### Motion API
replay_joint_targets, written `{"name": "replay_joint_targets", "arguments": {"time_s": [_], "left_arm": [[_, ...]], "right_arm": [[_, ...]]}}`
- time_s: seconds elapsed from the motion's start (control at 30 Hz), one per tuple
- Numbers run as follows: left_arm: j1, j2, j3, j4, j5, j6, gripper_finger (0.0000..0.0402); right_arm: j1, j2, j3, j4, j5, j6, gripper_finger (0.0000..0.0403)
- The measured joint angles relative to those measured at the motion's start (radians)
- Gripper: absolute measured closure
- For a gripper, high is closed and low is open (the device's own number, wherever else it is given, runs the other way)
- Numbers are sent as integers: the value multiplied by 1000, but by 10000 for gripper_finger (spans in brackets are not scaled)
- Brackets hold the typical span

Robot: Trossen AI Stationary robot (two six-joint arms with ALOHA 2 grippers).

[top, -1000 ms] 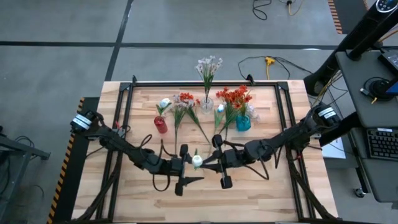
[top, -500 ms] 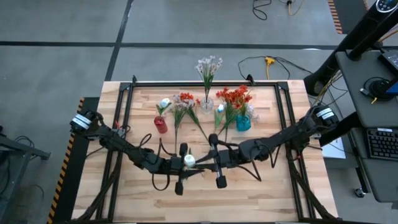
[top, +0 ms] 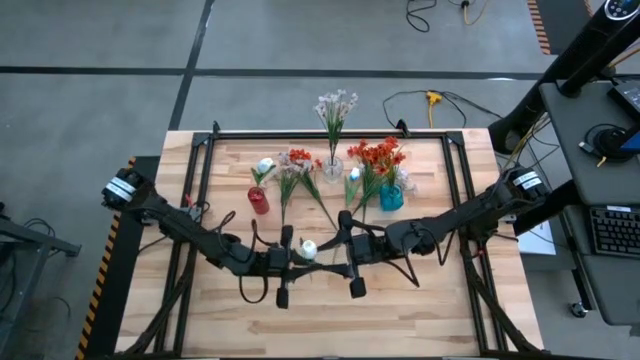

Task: Sort flowers into vase by color
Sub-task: Put the bottom white flower into the red vase

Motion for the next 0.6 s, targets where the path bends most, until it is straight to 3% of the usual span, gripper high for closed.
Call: {"name": "replay_joint_targets", "arguments": {"time_s": [0.23, 0.6], "left_arm": [[-2, -111, -33, -115, -38, -19, 401], [-28, -388, -209, -131, -175, -19, 402]], "right_arm": [[0, -42, 0, -83, 53, 18, 205], [-1, -101, 0, -237, 181, 50, 202]]}}
